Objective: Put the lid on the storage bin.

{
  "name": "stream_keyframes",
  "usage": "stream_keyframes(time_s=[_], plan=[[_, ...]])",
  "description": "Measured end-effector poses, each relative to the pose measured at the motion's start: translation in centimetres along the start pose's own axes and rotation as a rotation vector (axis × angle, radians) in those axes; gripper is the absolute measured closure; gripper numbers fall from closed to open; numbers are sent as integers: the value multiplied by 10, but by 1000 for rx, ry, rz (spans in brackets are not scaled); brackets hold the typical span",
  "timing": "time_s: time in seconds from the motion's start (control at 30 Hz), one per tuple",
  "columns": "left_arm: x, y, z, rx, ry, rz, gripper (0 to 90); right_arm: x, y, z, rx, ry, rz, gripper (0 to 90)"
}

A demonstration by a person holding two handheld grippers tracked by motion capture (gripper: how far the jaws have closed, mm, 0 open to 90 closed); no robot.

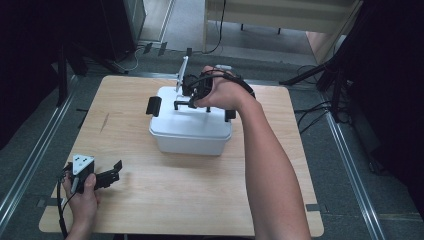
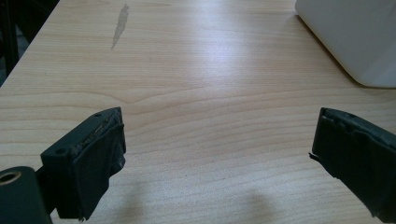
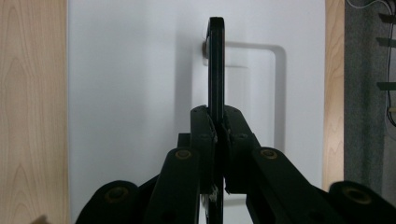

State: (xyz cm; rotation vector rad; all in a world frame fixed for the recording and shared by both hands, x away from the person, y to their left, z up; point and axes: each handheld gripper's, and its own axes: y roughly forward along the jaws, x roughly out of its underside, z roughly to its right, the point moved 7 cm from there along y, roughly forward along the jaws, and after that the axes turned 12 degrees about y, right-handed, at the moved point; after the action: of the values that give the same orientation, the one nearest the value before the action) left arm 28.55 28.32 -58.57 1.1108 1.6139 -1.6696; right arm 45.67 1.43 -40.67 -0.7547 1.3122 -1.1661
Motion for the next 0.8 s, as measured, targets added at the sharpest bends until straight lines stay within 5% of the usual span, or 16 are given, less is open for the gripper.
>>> stream_keyframes(time_s=[0.1, 0.23, 0.33, 0.8], plan=[[0, 0, 0, 1, -3, 2, 32, 1, 0, -6, -46, 15, 28, 652], [0, 0, 0, -2, -3, 1, 31, 2, -8, -11, -50, 68, 37, 188], [0, 0, 0, -2, -3, 1, 32, 5, -14, -12, -80, 87, 34, 34], [-1, 0, 0, -2, -1, 8, 31, 52, -35, -4, -57, 164, 55, 0]])
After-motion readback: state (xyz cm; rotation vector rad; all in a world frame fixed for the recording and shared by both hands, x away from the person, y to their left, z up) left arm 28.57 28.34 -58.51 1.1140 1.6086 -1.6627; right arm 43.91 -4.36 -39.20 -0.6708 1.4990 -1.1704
